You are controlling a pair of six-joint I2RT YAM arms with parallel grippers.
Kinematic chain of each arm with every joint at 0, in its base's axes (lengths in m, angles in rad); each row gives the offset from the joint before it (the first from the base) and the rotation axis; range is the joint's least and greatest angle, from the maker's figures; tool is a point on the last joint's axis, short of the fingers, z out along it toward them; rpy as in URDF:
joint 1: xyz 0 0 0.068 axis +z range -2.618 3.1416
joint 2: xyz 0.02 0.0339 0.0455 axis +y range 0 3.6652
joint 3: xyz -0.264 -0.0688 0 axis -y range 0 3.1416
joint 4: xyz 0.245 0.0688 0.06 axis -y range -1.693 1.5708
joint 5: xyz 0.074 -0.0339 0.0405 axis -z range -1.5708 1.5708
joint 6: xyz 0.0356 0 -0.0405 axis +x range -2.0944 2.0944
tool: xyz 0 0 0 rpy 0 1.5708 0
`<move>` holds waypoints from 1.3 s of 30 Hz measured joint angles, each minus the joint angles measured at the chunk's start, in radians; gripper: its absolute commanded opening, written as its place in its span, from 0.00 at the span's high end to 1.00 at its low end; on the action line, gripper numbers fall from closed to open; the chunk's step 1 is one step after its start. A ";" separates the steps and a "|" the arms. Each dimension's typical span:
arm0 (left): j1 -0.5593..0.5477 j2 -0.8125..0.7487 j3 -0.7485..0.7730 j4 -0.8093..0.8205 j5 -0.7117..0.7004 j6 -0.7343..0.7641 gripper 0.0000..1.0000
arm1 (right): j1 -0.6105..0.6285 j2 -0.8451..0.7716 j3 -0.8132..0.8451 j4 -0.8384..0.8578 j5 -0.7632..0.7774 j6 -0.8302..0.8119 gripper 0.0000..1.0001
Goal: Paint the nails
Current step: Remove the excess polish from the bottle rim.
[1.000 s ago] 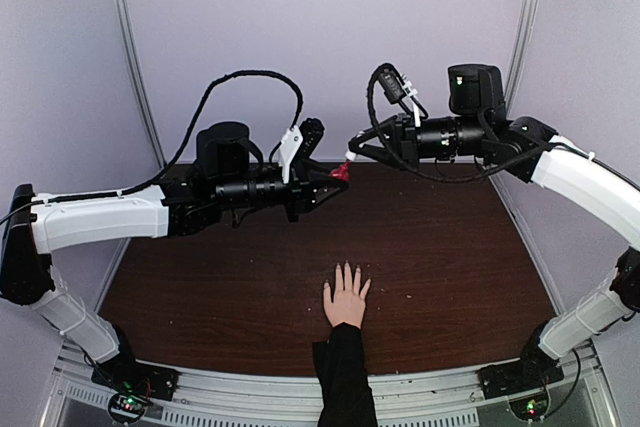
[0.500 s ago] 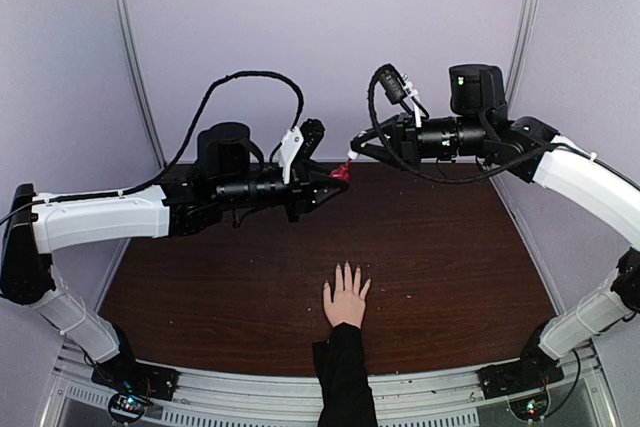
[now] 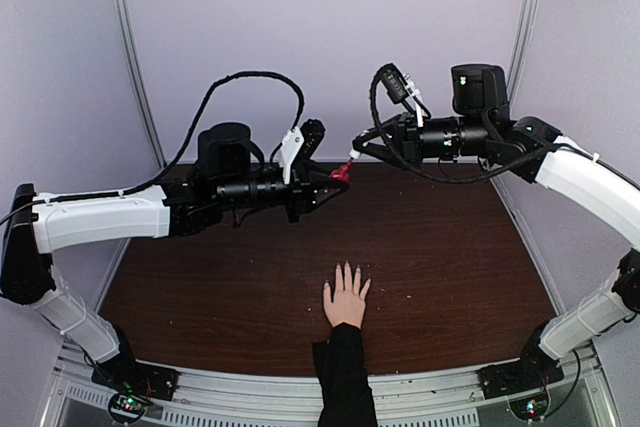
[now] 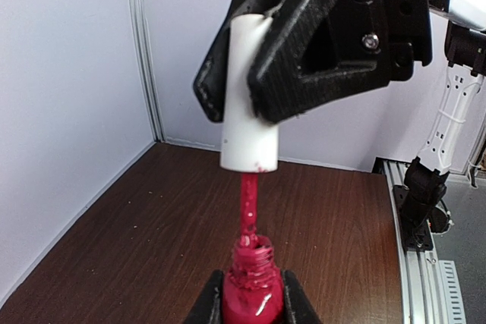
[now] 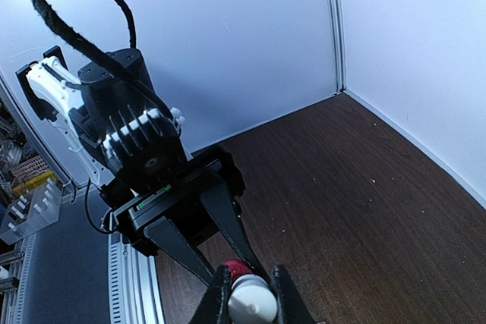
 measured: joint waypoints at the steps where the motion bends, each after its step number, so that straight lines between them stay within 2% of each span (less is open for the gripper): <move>1: 0.000 0.000 0.000 0.000 0.000 0.000 1.00 | 0.000 0.000 0.000 0.000 0.001 0.000 1.00; 39: 0.000 0.008 0.000 0.000 0.000 0.000 1.00 | 0.000 -0.008 -0.015 0.038 -0.042 0.002 1.00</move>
